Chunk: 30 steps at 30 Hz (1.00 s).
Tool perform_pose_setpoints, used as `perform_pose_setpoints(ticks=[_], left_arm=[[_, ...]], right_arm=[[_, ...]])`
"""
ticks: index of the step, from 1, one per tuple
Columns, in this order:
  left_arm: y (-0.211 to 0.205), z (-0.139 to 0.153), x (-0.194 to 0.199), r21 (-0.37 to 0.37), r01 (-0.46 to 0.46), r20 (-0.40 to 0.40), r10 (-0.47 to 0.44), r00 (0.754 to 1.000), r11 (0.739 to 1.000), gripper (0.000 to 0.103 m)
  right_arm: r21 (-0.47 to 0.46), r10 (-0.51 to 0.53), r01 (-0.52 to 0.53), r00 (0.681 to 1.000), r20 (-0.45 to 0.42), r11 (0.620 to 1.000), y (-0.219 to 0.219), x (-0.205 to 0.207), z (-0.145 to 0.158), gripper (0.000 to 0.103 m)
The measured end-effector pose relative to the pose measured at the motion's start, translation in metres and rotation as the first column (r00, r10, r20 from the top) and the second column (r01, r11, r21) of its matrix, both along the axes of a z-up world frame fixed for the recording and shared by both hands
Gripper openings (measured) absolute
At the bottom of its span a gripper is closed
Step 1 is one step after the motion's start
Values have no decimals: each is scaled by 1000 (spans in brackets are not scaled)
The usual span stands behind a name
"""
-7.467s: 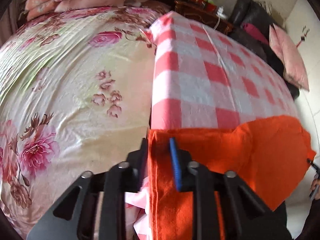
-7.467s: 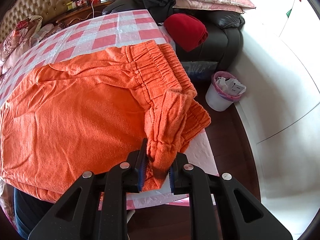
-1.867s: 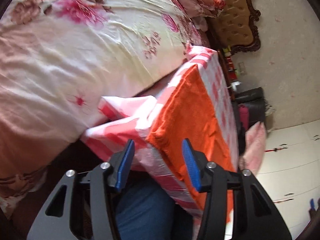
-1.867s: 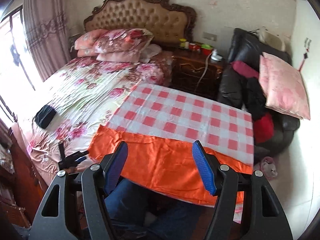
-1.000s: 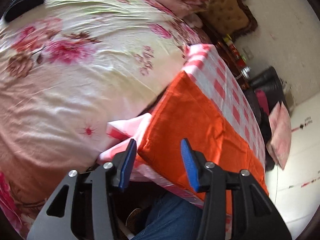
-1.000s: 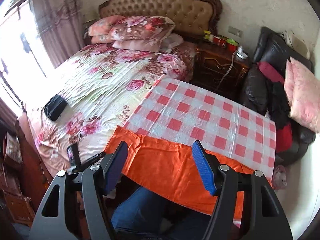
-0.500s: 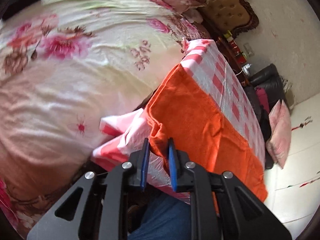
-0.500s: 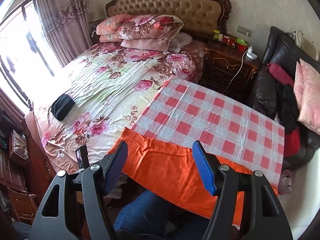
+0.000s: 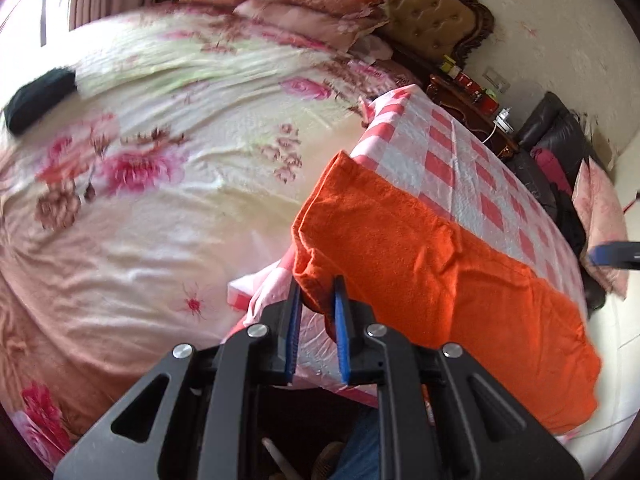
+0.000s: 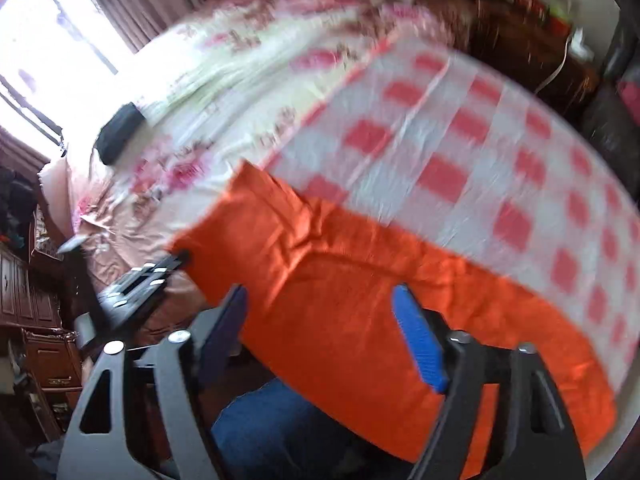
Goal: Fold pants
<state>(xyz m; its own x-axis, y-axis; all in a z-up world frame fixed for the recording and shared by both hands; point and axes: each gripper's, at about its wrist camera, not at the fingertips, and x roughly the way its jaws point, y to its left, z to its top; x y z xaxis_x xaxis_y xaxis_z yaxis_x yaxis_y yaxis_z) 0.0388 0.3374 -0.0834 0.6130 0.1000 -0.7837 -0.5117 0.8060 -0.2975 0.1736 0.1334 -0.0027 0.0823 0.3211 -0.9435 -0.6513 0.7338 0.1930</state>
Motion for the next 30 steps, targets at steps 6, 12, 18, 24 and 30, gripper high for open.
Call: perform_pose_setpoints(ticks=[6, 12, 18, 24, 30], left_arm=[[-6, 17, -2, 58, 33, 69, -37, 997, 998, 15], [5, 13, 0, -47, 41, 107, -35, 994, 998, 15], [34, -33, -16, -372, -26, 98, 68, 993, 928, 27], [44, -52, -24, -456, -57, 82, 105, 991, 888, 32], [45, -52, -15, -415, -65, 47, 93, 995, 908, 14]], right_arm=[[-24, 3, -2, 999, 51, 1000, 24, 0, -87, 54], [-42, -77, 86, 981, 176, 995, 23, -10, -110, 54], [-36, -96, 107, 968, 234, 994, 23, -14, -114, 53], [4, -126, 130, 950, 286, 991, 30, 8, -102, 53], [-55, -87, 111, 939, 334, 992, 60, 27, -114, 52]])
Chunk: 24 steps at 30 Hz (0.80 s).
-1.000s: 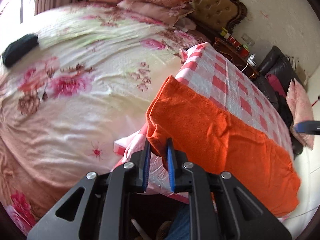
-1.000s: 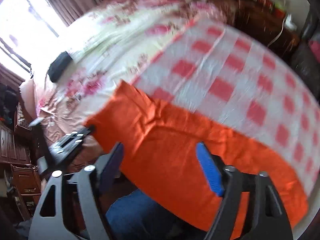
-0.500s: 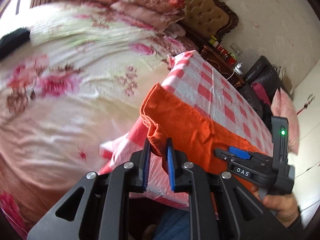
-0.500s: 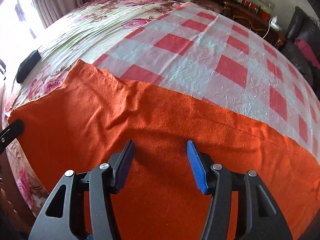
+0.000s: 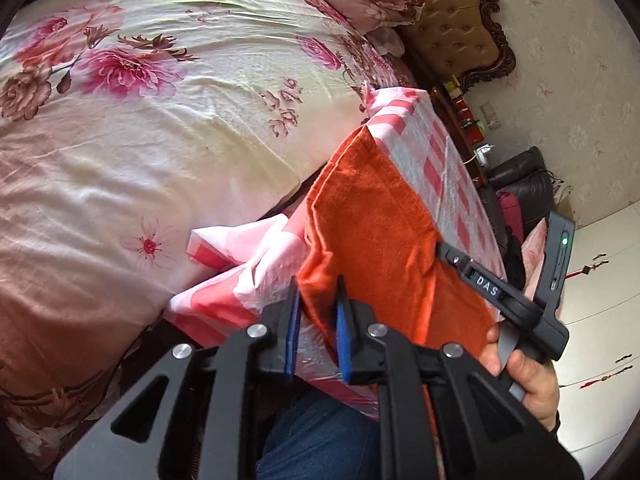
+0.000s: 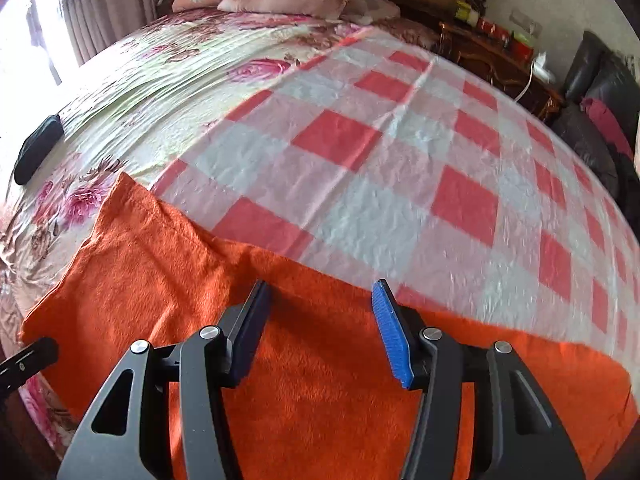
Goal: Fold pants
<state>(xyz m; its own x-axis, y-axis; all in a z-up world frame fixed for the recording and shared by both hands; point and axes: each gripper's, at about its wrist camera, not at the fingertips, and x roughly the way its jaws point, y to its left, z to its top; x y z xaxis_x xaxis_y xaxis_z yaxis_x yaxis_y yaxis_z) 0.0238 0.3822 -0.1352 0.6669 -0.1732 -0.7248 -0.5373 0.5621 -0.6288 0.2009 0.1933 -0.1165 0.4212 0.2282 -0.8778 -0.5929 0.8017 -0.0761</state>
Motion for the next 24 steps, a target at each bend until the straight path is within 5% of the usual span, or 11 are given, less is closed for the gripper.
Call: perform_pose_setpoints(ticks=[6, 10, 13, 15, 18, 20, 24], left_arm=[[-3, 10, -1, 66, -15, -28, 17, 999, 998, 12], [-22, 36, 7, 252, 32, -62, -17, 998, 967, 12], [-59, 68, 23, 513, 119, -103, -76, 992, 850, 12], [-100, 91, 36, 694, 189, -131, -135, 982, 695, 12], [-165, 110, 54, 813, 272, -147, -270, 952, 515, 12], [-219, 109, 64, 850, 332, -166, -390, 906, 408, 12], [-313, 81, 67, 862, 442, -232, -581, 780, 248, 12]], right_arm=[[123, -52, 59, 997, -57, 991, -23, 5, 16, 59], [162, -97, 129, 977, -192, 978, -83, -8, 19, 66], [251, -133, 237, 919, -372, 939, -135, -8, 8, 66], [295, -138, 288, 887, -441, 911, -161, -8, 5, 66], [357, -131, 337, 861, -492, 871, -195, -7, 9, 66], [407, -133, 378, 847, -514, 832, -217, -3, 14, 66], [448, -143, 441, 818, -557, 778, -250, 4, 13, 66]])
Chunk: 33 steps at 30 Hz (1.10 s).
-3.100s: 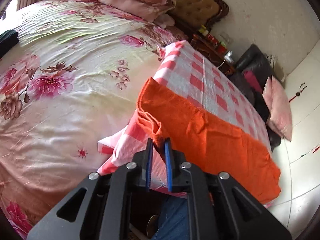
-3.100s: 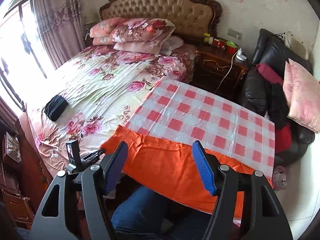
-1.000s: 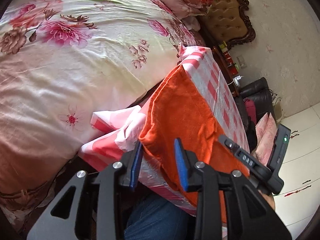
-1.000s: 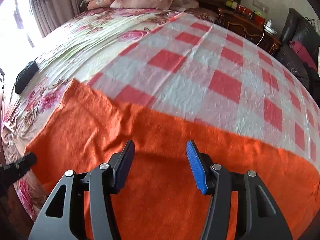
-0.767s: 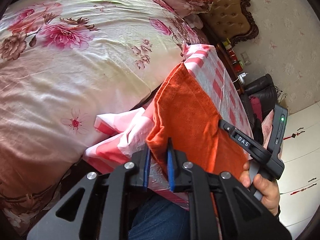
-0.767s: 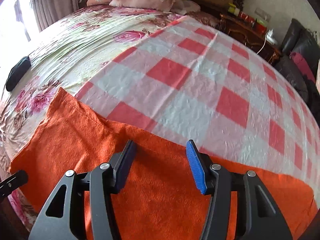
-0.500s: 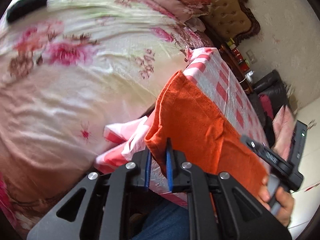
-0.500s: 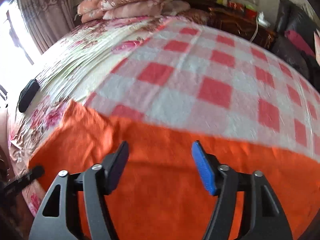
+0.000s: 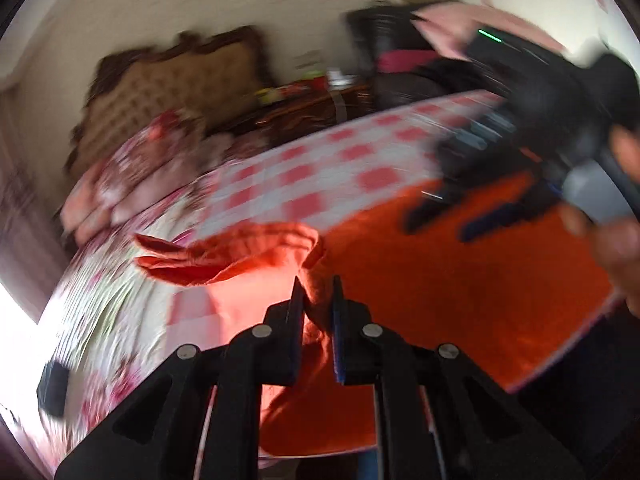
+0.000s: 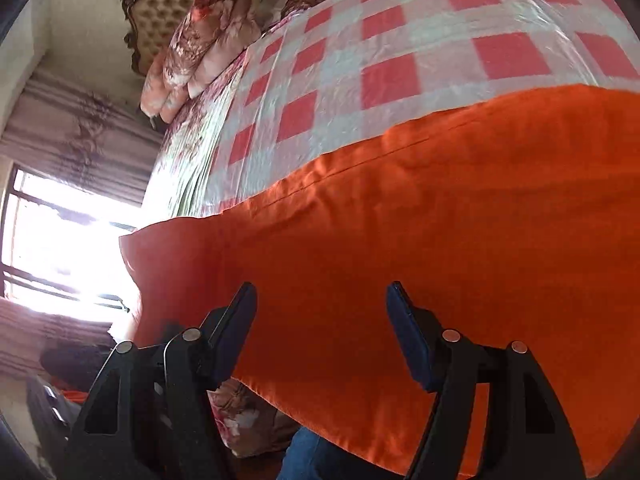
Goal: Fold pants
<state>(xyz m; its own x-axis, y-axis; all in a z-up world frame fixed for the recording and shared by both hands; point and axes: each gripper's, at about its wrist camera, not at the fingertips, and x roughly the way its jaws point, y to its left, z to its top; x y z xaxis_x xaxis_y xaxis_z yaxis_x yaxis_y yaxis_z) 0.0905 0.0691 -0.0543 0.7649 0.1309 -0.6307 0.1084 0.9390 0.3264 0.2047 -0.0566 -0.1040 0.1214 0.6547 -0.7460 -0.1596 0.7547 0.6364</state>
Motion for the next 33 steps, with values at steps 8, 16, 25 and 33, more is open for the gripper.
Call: perform_pose_setpoints(ticks=[8, 16, 25, 33], left_arm=[[-37, -47, -12, 14, 87, -57, -86, 995, 996, 12], [-32, -37, -8, 52, 82, -7, -82, 997, 995, 12], [-50, -50, -17, 198, 131, 16, -137, 990, 971, 12], [-45, -46, -18, 179, 115, 39, -124, 991, 977, 12]], right_arm=[[129, -10, 22, 995, -99, 991, -21, 0, -21, 66], [166, 59, -34, 987, -148, 986, -12, 4, -23, 66], [-138, 357, -364, 931, -71, 921, 66, 0, -4, 74], [-330, 187, -157, 981, 61, 931, 50, 40, 10, 61]])
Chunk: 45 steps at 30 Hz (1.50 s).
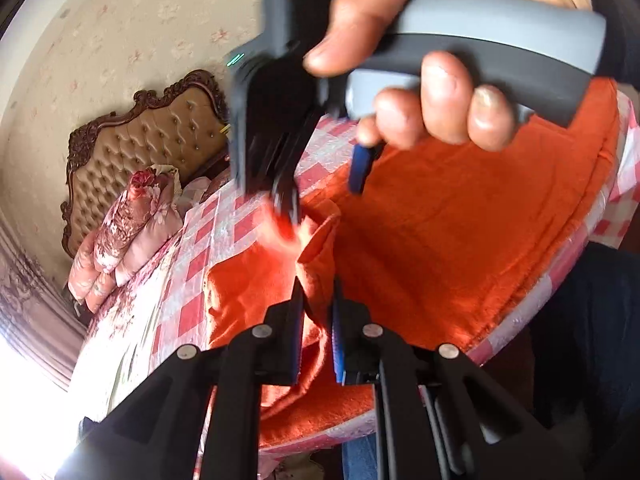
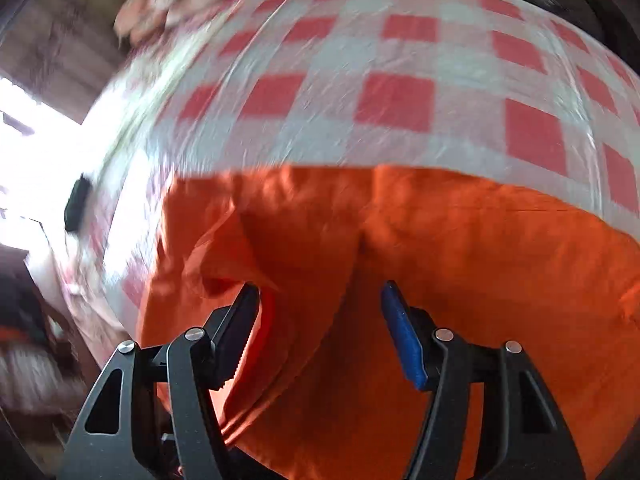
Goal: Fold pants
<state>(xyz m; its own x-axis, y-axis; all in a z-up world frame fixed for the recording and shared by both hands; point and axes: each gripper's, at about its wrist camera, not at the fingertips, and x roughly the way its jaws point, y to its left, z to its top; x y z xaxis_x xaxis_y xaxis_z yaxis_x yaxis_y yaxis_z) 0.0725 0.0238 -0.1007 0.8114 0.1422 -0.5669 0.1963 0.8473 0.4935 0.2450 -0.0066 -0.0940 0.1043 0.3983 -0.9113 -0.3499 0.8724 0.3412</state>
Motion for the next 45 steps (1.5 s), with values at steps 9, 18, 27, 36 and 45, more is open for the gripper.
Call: perform_pose_setpoints(ticks=[9, 18, 27, 36, 45], left_arm=[[4, 12, 4, -25, -11, 16, 11, 1000, 1000, 12], [-4, 13, -4, 6, -1, 33, 1, 999, 1000, 12], [-41, -9, -13, 40, 74, 23, -75, 997, 996, 12], [-81, -25, -12, 77, 154, 23, -157, 987, 985, 12], [-89, -43, -6, 107, 158, -12, -157, 987, 982, 12]], right_arm=[[225, -134, 177, 972, -195, 958, -49, -10, -11, 66], [249, -18, 95, 955, -296, 964, -13, -12, -23, 68], [107, -28, 13, 990, 139, 994, -6, -33, 12, 8], [125, -115, 103, 989, 94, 987, -67, -31, -11, 8], [115, -109, 94, 986, 129, 989, -73, -35, -25, 10]])
